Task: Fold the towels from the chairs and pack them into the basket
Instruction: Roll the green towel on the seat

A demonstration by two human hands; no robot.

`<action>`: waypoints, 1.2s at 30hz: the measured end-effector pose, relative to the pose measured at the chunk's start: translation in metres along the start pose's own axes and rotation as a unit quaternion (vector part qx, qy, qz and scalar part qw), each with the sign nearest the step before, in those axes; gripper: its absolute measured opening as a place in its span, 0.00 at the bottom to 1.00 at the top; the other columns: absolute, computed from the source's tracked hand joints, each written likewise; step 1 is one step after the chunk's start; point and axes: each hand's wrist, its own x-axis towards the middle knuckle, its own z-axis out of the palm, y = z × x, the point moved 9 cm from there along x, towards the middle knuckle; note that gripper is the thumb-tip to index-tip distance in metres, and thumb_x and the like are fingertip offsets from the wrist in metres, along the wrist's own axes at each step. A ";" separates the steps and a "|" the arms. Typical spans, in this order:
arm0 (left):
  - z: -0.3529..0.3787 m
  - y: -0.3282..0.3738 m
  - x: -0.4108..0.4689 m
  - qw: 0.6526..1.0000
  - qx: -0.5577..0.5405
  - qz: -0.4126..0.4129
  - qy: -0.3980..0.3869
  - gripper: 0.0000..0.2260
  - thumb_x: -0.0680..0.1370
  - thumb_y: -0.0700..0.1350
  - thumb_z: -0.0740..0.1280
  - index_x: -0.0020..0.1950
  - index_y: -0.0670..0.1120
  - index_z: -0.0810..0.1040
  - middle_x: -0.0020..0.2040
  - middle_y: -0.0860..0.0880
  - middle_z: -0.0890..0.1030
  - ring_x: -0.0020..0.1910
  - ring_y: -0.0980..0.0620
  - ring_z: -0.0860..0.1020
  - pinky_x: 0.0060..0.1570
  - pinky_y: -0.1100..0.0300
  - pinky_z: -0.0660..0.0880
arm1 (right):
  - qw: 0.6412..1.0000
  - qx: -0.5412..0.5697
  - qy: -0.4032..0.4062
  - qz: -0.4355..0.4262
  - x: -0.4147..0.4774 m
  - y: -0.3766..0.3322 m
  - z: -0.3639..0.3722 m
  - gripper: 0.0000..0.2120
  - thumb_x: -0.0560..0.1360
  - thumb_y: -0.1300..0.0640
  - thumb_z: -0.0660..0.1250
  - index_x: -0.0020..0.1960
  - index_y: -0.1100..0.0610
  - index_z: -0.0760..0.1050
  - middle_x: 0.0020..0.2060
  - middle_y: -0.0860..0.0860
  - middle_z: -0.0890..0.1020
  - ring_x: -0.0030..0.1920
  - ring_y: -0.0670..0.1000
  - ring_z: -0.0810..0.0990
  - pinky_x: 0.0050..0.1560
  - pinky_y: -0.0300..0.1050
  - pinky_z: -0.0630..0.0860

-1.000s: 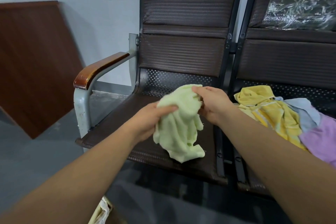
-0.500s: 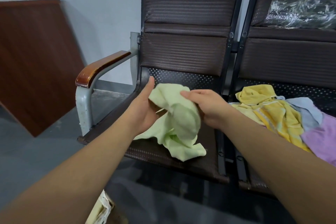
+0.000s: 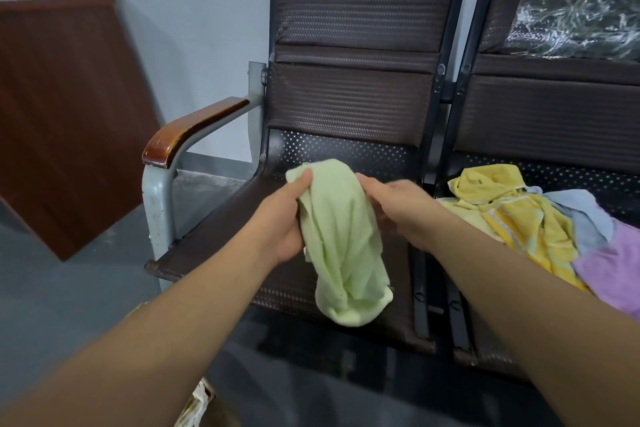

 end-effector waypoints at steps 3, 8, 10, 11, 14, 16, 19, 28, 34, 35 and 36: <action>0.001 0.002 -0.001 0.998 -0.068 -0.015 0.007 0.26 0.83 0.59 0.55 0.69 0.40 0.74 0.57 0.39 0.84 0.52 0.43 0.85 0.45 0.48 0.79 | 0.976 0.122 -0.151 0.099 -0.011 0.021 0.030 0.33 0.76 0.32 0.61 0.59 0.61 0.81 0.55 0.56 0.85 0.58 0.57 0.83 0.62 0.55 0.76; 0.027 0.009 -0.013 0.991 0.098 -0.009 -0.086 0.30 0.74 0.65 0.61 0.62 0.42 0.79 0.59 0.42 0.83 0.55 0.46 0.84 0.50 0.53 0.82 | 0.973 0.219 -0.068 0.019 -0.005 0.001 0.017 0.18 0.79 0.55 0.69 0.61 0.67 0.78 0.57 0.63 0.83 0.58 0.61 0.83 0.56 0.55 0.81; 0.025 0.003 -0.014 0.953 0.286 0.028 -0.099 0.24 0.73 0.54 0.73 0.66 0.45 0.78 0.59 0.48 0.84 0.57 0.51 0.83 0.58 0.54 0.79 | 0.966 0.254 -0.054 0.009 -0.003 -0.002 0.015 0.14 0.79 0.56 0.69 0.57 0.67 0.79 0.53 0.63 0.84 0.54 0.63 0.84 0.53 0.57 0.82; 0.021 -0.001 -0.014 0.922 0.375 0.042 -0.090 0.24 0.72 0.51 0.76 0.66 0.46 0.78 0.58 0.50 0.85 0.57 0.53 0.83 0.60 0.53 0.78 | 0.962 0.268 -0.047 0.000 -0.003 -0.004 0.014 0.11 0.79 0.56 0.68 0.53 0.65 0.79 0.50 0.62 0.85 0.52 0.62 0.85 0.51 0.57 0.83; 0.002 0.011 -0.011 0.861 0.497 0.101 0.036 0.17 0.72 0.53 0.76 0.57 0.45 0.83 0.50 0.50 0.86 0.50 0.52 0.83 0.53 0.54 0.80 | 0.959 0.282 -0.015 -0.033 0.000 -0.011 0.009 0.07 0.80 0.56 0.67 0.48 0.61 0.76 0.45 0.59 0.84 0.46 0.57 0.84 0.48 0.56 0.84; -0.006 0.025 -0.010 0.854 0.490 0.144 0.098 0.13 0.76 0.51 0.72 0.56 0.45 0.83 0.48 0.50 0.86 0.48 0.52 0.83 0.51 0.54 0.80 | 0.956 0.288 -0.008 -0.049 0.001 -0.013 0.007 0.07 0.80 0.57 0.67 0.49 0.61 0.77 0.45 0.59 0.83 0.47 0.57 0.83 0.52 0.58 0.83; -0.014 0.015 -0.004 0.953 0.270 0.097 0.094 0.12 0.80 0.49 0.68 0.60 0.45 0.80 0.51 0.47 0.86 0.51 0.47 0.84 0.56 0.46 0.80 | 0.969 0.233 -0.028 -0.078 -0.002 -0.016 0.007 0.09 0.80 0.55 0.68 0.54 0.61 0.80 0.50 0.58 0.85 0.51 0.57 0.82 0.59 0.57 0.80; -0.001 0.000 -0.006 0.999 -0.010 -0.047 0.020 0.17 0.80 0.46 0.67 0.64 0.36 0.78 0.57 0.38 0.83 0.54 0.43 0.84 0.52 0.47 0.80 | 0.994 0.087 -0.040 -0.046 -0.011 -0.004 0.003 0.11 0.78 0.56 0.71 0.55 0.63 0.83 0.49 0.58 0.86 0.54 0.60 0.85 0.55 0.54 0.82; -0.019 0.008 0.000 0.995 0.078 -0.001 0.067 0.10 0.80 0.39 0.66 0.60 0.37 0.80 0.52 0.41 0.85 0.49 0.45 0.85 0.50 0.50 0.81 | 0.991 0.115 0.010 -0.072 -0.012 -0.010 -0.010 0.10 0.80 0.54 0.68 0.54 0.59 0.84 0.48 0.54 0.87 0.52 0.55 0.86 0.55 0.51 0.82; -0.025 0.013 0.002 0.991 0.095 0.023 0.087 0.11 0.81 0.40 0.65 0.61 0.38 0.79 0.52 0.42 0.86 0.51 0.45 0.85 0.53 0.48 0.80 | 0.991 0.095 0.018 -0.087 -0.012 -0.012 -0.012 0.10 0.79 0.53 0.68 0.52 0.58 0.84 0.48 0.54 0.87 0.51 0.55 0.86 0.56 0.52 0.81; -0.028 0.016 0.002 0.991 0.084 0.037 0.096 0.11 0.82 0.40 0.64 0.62 0.38 0.79 0.53 0.42 0.86 0.51 0.44 0.84 0.54 0.48 0.79 | 0.991 0.079 0.026 -0.101 -0.012 -0.015 -0.012 0.10 0.79 0.52 0.69 0.49 0.58 0.83 0.47 0.55 0.86 0.50 0.56 0.85 0.56 0.54 0.80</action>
